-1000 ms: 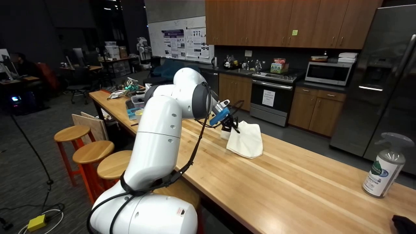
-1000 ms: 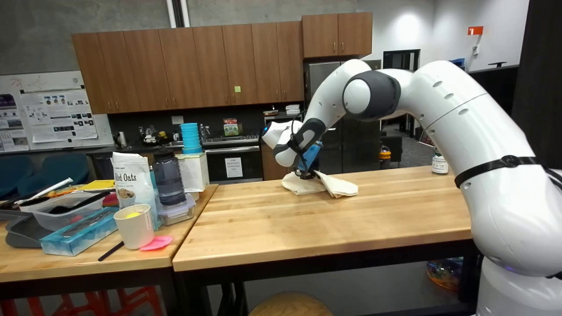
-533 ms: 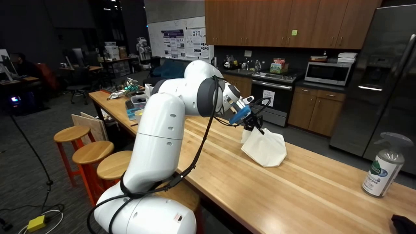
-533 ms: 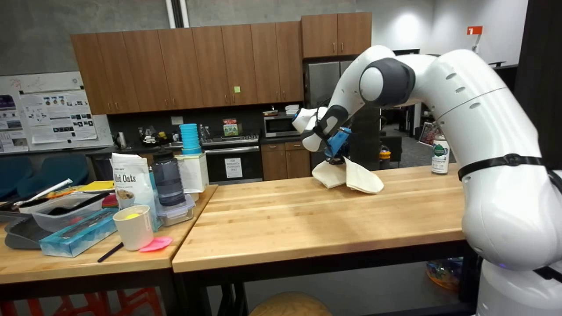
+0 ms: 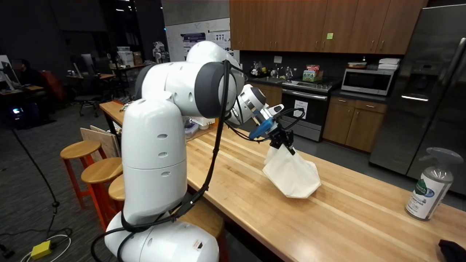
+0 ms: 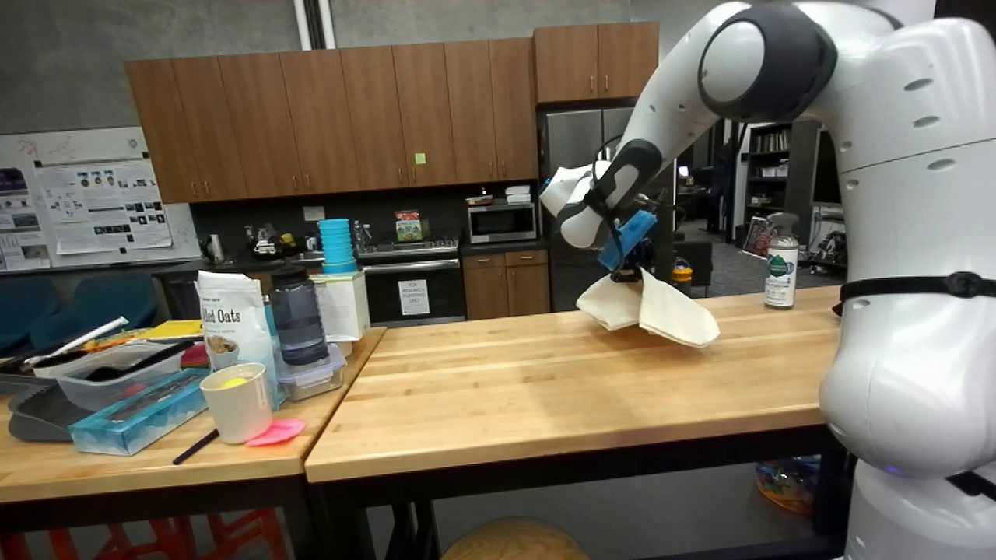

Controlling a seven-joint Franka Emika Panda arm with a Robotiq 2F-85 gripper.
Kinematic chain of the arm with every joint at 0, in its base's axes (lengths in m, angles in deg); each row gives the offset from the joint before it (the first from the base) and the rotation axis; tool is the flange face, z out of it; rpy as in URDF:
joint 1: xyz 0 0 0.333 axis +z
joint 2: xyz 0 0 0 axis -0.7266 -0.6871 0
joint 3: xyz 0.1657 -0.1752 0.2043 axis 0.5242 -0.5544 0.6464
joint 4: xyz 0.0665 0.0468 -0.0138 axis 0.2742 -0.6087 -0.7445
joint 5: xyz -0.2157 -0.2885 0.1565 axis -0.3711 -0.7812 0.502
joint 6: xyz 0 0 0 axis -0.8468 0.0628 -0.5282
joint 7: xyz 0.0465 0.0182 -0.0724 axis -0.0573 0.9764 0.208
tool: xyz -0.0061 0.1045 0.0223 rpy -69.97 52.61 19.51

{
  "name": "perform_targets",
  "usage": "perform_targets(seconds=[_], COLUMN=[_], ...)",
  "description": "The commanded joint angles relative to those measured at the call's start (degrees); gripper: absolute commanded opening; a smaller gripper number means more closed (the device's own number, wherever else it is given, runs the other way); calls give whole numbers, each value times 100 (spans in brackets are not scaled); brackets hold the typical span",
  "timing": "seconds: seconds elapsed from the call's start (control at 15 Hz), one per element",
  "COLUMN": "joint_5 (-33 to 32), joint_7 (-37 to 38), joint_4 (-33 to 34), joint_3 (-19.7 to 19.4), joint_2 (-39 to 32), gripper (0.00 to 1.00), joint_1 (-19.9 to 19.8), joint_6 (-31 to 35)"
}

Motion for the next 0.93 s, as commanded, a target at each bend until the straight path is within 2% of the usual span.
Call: perform_targets(seconds=[0.0, 0.13, 0.47, 0.67, 0.87], joint_5=[59, 153, 180, 136, -22], joint_7=[238, 188, -107, -322, -405], joint_4=[-1333, -1602, -1651, -1116, -400], joint_3=[369, 581, 1166, 1460, 1551], joint_2=[828, 851, 573, 49, -575], gripper=[1, 1, 1, 1, 1], joint_1=[-83, -57, 166, 406, 645], joint_6=[131, 299, 778, 800, 614])
